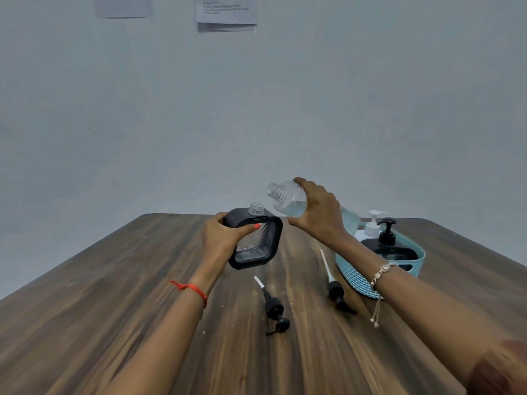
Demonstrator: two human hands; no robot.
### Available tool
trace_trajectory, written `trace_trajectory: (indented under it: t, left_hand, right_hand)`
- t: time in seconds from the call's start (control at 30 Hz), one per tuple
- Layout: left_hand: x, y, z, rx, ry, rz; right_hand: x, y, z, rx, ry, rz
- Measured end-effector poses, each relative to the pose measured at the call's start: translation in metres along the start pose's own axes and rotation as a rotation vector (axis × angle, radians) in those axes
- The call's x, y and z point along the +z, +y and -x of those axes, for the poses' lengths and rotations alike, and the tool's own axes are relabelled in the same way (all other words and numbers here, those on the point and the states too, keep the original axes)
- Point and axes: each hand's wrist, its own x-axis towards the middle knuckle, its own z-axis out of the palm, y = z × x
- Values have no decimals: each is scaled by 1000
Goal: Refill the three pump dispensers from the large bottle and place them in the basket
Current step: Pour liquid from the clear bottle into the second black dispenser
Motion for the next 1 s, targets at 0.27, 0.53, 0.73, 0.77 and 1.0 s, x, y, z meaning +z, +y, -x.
trace_trajectory:
  t: [0.27,0.53,0.73,0.77,1.0]
  left_hand:
    - [3,8,10,49,30,-28]
    - [8,12,16,63,24,-54]
    - [9,13,17,60,24,-51]
    - [9,13,17,61,23,-53]
    - [9,14,19,59,30,-70]
  right_hand:
    - [-4,-1,1,-154,21,185]
    - [-9,0,1,-223,7,266]
    - [-11,1,0,-240,15,306]
    - [-11,2,-1,-242,18,316]
    - [-12,3,0,-269,47,353]
